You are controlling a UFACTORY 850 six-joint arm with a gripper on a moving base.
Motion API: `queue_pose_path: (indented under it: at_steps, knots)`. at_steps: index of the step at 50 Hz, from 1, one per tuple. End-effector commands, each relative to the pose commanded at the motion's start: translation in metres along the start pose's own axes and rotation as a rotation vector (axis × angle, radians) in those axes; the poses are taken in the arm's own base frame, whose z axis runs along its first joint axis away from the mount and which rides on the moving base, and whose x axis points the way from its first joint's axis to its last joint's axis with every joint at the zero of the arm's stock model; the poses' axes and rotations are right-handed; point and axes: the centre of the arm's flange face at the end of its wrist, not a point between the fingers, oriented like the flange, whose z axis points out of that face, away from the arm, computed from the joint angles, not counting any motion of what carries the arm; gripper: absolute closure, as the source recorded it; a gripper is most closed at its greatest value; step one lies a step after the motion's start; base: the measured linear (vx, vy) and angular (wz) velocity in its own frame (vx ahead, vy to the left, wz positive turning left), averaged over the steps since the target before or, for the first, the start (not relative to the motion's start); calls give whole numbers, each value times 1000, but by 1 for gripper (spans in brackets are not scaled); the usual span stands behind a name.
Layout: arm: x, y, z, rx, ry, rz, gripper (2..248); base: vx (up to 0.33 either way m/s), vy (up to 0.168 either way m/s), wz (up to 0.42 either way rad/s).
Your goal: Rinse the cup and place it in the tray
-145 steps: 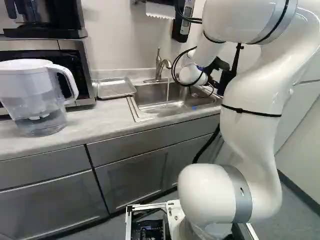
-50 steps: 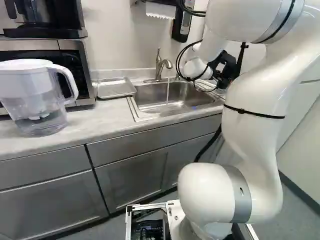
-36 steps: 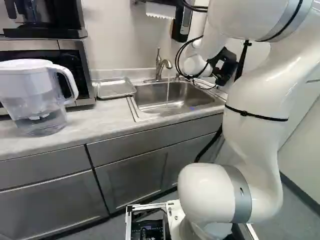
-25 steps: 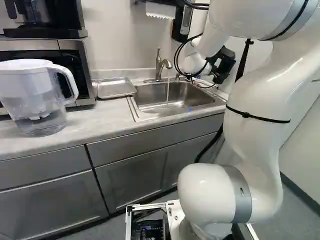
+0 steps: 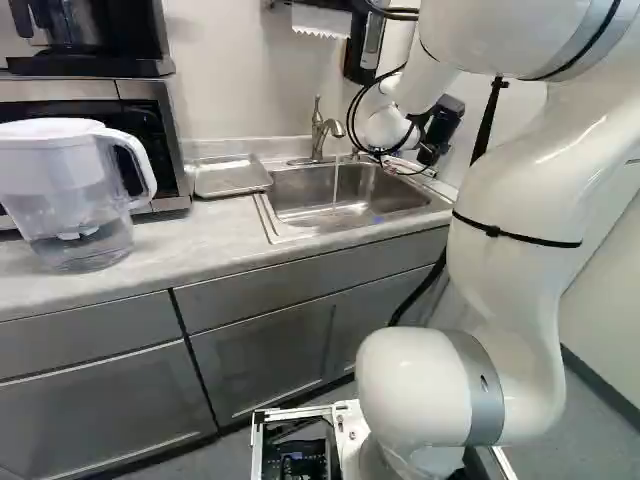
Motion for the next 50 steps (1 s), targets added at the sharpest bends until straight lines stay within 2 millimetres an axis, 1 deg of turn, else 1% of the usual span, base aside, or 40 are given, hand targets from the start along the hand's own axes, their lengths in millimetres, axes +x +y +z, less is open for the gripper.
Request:
queue_pose_path:
  at_steps: [16,50]
  knots:
    - [-2,-5,-5,61,-17,-38,128,0,0,0]
    - [-7,-6,-25,187,-63,-125,128,0,0,0]
